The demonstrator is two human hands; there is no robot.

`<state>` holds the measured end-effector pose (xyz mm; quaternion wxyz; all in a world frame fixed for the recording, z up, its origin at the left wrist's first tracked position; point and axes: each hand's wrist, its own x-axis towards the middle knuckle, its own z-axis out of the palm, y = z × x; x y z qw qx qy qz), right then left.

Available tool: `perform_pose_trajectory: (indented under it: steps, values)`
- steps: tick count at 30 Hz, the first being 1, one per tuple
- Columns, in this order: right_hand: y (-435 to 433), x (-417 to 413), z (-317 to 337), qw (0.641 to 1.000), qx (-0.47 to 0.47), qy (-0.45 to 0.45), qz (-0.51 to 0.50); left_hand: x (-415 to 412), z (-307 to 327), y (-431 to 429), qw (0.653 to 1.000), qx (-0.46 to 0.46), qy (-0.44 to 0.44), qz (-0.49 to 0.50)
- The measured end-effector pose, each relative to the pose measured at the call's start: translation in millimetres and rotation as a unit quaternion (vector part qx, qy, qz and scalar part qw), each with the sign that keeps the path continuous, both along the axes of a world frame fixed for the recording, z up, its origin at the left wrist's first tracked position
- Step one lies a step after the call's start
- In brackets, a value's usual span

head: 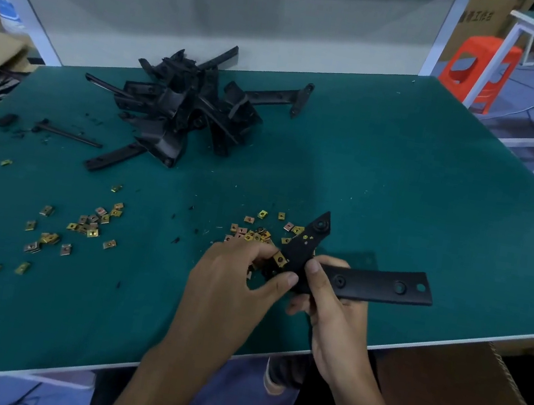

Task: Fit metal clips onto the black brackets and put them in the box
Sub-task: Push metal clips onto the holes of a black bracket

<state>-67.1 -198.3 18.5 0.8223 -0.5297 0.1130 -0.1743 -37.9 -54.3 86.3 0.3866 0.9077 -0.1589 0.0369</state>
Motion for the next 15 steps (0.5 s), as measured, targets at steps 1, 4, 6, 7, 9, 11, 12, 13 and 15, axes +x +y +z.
perform_pose_trajectory:
  steps: [1,4,6,7,9,11,12,13,15]
  values:
    - [0.0,-0.2,-0.1,1.0,0.001,0.0,-0.002,-0.6,-1.1,-1.5,1.0,0.003,-0.023,0.0]
    - [0.8,-0.1,-1.0,1.0,0.002,0.001,-0.005,0.1,-6.6,-3.7,0.997,0.016,-0.081,0.004]
    - [1.0,-0.1,-1.1,1.0,0.004,0.005,-0.007,1.1,-11.4,-3.9,0.995,0.012,-0.098,0.008]
    - [0.9,0.0,-1.0,1.0,0.002,0.007,-0.007,1.3,-13.7,-4.2,0.994,0.008,-0.106,0.011]
    - [0.4,0.3,-0.1,1.0,-0.003,0.008,-0.006,1.9,-17.8,-6.1,0.993,0.001,-0.119,0.015]
    - [-0.2,0.7,0.7,1.0,-0.01,0.008,-0.006,2.6,-21.0,-8.0,0.992,-0.006,-0.126,0.016]
    - [-0.4,1.0,1.2,1.0,-0.01,0.007,-0.005,3.3,-22.2,-8.2,0.992,-0.011,-0.124,0.014]
    - [-0.5,1.1,1.6,1.0,-0.008,0.007,-0.005,4.2,-22.9,-8.0,0.993,-0.015,-0.116,0.011]
    - [-1.0,1.4,2.3,1.0,0.002,0.006,0.002,5.7,-22.9,-7.1,0.995,-0.029,-0.092,0.006]
